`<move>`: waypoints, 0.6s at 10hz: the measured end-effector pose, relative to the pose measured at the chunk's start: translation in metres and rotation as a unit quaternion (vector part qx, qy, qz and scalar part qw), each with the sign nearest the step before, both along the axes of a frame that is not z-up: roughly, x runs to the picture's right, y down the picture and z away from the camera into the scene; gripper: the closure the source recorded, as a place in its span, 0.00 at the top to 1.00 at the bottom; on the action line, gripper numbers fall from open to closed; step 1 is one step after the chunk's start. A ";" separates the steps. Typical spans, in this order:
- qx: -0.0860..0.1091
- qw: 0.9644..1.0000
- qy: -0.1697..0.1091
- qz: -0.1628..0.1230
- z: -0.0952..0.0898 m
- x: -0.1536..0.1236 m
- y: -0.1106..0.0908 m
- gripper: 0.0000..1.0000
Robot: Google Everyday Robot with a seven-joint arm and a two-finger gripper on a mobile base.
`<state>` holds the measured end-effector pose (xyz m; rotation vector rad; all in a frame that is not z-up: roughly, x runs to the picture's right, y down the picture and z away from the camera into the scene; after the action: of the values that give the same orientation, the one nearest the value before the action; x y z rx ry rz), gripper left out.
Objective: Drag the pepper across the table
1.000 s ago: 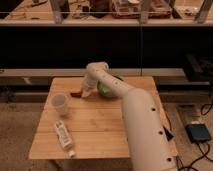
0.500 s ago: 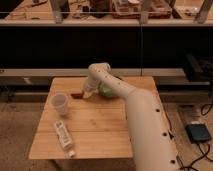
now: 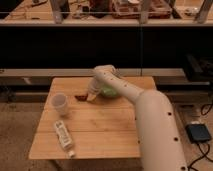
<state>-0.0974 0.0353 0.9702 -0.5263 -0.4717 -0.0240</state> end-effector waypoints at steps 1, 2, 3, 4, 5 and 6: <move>0.002 1.000 0.003 0.002 -0.006 0.007 0.003 0.20; 0.003 1.000 0.006 0.003 -0.017 0.013 0.008 0.20; 0.004 1.000 0.010 0.004 -0.026 0.019 0.013 0.20; 0.004 1.000 0.012 0.005 -0.035 0.024 0.018 0.20; 0.003 1.000 0.015 0.006 -0.049 0.032 0.027 0.20; 0.002 1.000 0.018 0.006 -0.059 0.037 0.035 0.20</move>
<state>-0.0605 0.0699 0.9117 -0.5188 -0.4401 -0.0049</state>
